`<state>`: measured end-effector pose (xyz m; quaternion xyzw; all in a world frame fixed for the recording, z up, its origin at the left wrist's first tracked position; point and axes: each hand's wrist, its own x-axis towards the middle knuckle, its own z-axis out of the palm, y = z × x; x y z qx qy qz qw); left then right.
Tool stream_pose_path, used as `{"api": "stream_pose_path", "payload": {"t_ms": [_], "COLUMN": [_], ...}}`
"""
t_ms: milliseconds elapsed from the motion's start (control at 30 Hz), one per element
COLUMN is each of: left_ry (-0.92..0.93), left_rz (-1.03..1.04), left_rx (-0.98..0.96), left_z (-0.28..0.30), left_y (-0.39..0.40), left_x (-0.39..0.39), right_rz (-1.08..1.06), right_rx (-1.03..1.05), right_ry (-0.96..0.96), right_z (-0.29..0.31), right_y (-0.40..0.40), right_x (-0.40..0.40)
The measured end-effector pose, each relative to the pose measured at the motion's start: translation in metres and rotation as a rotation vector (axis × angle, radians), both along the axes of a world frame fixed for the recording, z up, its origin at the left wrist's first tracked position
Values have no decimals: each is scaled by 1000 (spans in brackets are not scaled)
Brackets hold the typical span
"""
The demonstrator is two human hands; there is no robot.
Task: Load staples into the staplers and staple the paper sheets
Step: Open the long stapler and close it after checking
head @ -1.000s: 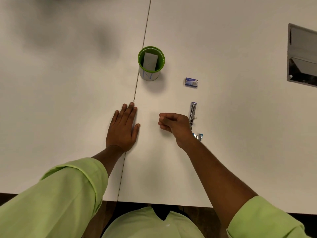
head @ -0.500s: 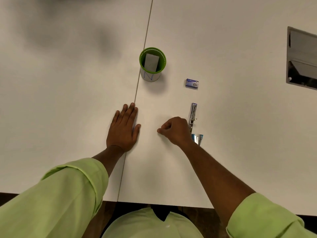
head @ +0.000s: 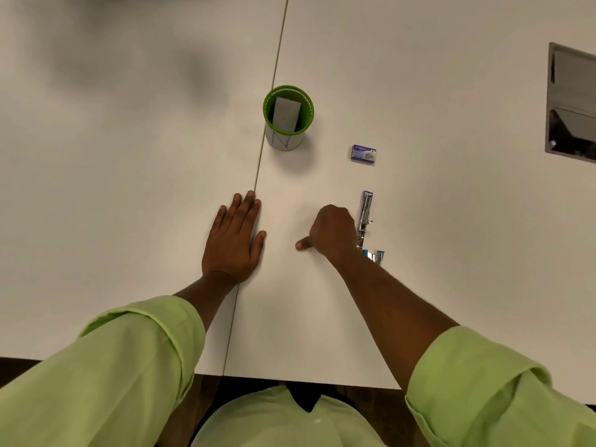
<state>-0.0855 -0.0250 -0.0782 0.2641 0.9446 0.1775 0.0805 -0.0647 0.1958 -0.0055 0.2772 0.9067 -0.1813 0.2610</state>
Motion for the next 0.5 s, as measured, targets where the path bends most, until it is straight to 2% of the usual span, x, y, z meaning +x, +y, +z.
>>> {"api": "stream_pose_path", "payload": {"t_ms": [67, 133, 300, 400, 500], "left_ry": [2, 6, -1, 0, -5], "left_rz": [-4, -3, -2, -2, -2], "left_rx": [1, 5, 12, 8, 12], "left_z": [0, 0, 0, 0, 0], "left_y": [0, 0, 0, 0, 0], "left_x": [0, 0, 0, 0, 0], "right_rz": [-11, -112, -528, -679, -704], "right_rx": [-119, -269, -653, -790, -835], "right_ry": [-13, 32, 158, 180, 204], "right_z": [3, 5, 4, 3, 4], "right_y": [7, 14, 20, 19, 20], "right_x": [8, 20, 41, 44, 48]}}
